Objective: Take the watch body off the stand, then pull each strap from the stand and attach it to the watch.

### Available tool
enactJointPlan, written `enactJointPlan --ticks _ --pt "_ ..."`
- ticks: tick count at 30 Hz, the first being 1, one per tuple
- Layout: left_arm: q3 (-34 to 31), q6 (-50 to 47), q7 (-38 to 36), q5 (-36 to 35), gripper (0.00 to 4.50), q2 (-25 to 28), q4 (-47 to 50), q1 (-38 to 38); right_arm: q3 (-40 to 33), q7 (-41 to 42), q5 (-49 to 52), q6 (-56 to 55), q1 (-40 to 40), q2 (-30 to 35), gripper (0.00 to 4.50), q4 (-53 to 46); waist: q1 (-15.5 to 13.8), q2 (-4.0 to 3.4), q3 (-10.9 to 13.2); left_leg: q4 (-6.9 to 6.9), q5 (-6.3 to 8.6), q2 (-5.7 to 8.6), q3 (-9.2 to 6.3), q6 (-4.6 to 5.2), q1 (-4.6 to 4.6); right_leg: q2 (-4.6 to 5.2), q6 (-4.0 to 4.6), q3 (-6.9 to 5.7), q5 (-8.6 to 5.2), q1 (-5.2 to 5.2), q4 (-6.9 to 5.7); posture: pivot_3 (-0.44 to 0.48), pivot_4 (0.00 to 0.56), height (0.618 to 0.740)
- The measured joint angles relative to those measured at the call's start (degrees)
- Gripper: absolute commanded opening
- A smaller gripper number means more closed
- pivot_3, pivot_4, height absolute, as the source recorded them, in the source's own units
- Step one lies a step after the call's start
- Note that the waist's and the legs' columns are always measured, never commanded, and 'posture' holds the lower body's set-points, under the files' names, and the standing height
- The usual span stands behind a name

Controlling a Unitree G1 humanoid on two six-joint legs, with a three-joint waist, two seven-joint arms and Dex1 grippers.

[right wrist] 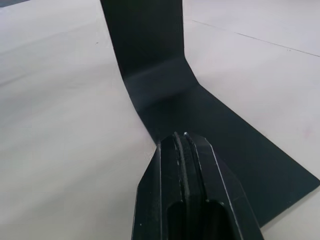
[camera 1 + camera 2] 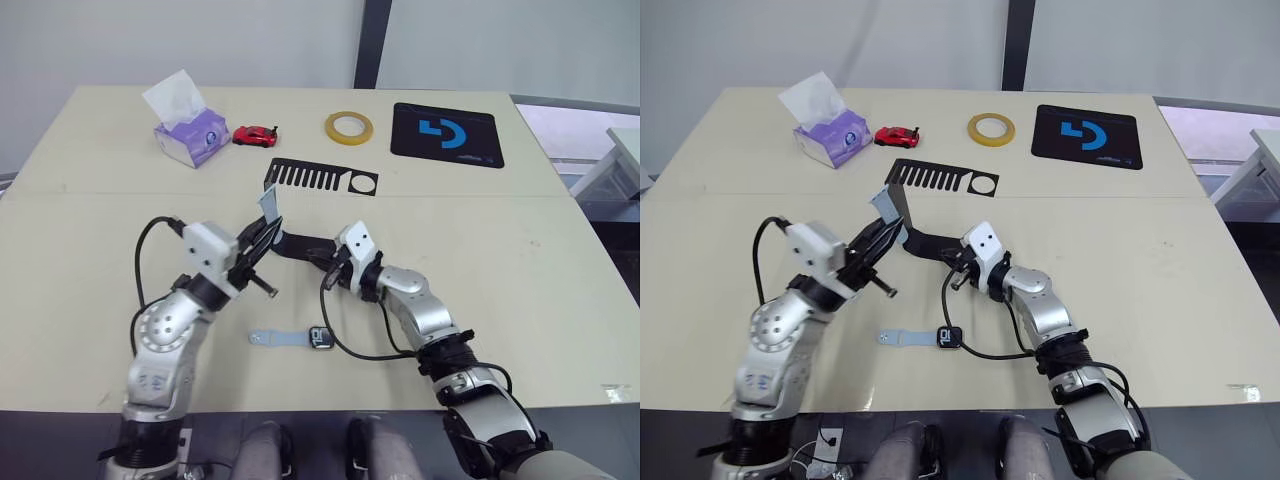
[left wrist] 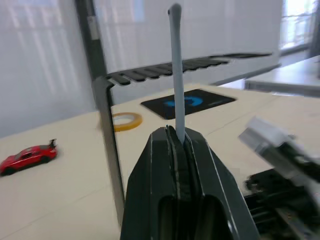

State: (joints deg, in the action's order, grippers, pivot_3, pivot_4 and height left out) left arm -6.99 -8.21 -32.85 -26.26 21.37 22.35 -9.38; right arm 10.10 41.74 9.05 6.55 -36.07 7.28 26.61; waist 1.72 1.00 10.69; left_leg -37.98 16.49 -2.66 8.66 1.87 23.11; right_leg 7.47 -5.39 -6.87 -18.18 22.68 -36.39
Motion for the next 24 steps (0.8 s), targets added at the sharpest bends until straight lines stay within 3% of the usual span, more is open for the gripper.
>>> enactJointPlan --ticks 5,10,14,19,20,21,24 --pt "-6.83 -10.07 -11.21 -14.77 0.04 11.45 -0.77 0.80 -1.38 7.03 4.35 3.20 5.93 5.78 0.00 -8.96 -0.13 -0.04 0.03 0.00 0.00 0.04 -0.08 0.01 0.08 0.00 0.00 -0.04 0.00 0.00 0.09 0.000 0.150 0.740" --pt "-9.63 -20.56 -21.27 -25.00 0.04 20.95 -3.30 0.74 -7.76 15.58 14.25 9.98 16.86 17.74 0.00 -25.73 -0.19 -0.07 0.05 0.07 0.06 0.04 -0.17 0.02 0.09 -0.02 -0.01 -0.10 0.00 -0.11 0.44 0.000 0.150 0.740" --pt "-9.99 -26.97 -27.74 -29.61 0.04 24.97 -6.57 0.04 -14.53 18.43 20.87 13.11 27.26 24.52 0.00 -36.71 -0.13 -0.08 0.06 0.23 0.08 0.01 -0.14 -0.07 0.01 -0.07 0.00 -0.10 0.00 -0.08 0.56 0.000 0.150 0.740" --pt "-9.08 -30.38 -32.45 -30.51 0.04 26.50 -8.16 -1.98 -22.93 16.42 23.90 12.21 36.69 25.56 0.00 -40.68 -0.33 -0.09 0.06 0.29 0.04 0.05 -0.10 -0.11 -0.03 -0.07 0.03 -0.04 -0.02 -0.05 0.55 0.000 0.150 0.740" --pt "-8.45 -30.71 -33.04 -30.51 0.00 26.44 -8.69 -3.11 -24.63 15.92 24.61 12.13 38.25 25.56 0.65 -41.42 -0.36 -0.09 0.06 0.28 0.04 0.06 -0.10 -0.10 -0.04 -0.06 0.03 -0.03 -0.02 -0.06 0.54 0.000 0.150 0.740" --pt "-7.97 -30.95 -33.35 -30.50 0.00 26.36 -9.07 -3.85 -25.58 15.42 25.38 12.29 38.90 25.56 0.89 -42.17 -0.38 -0.09 0.06 0.28 0.03 0.06 -0.10 -0.09 -0.03 -0.05 0.03 -0.03 -0.02 -0.06 0.54 0.000 0.150 0.740" --pt "-5.42 -31.29 -34.28 -30.22 0.00 24.92 -9.56 -7.19 -26.51 14.54 28.64 13.89 39.97 25.53 2.40 -45.39 -0.40 -0.09 0.06 0.28 0.02 0.06 -0.11 -0.08 -0.04 -0.04 0.03 -0.01 -0.02 -0.07 0.52 0.000 0.150 0.740"
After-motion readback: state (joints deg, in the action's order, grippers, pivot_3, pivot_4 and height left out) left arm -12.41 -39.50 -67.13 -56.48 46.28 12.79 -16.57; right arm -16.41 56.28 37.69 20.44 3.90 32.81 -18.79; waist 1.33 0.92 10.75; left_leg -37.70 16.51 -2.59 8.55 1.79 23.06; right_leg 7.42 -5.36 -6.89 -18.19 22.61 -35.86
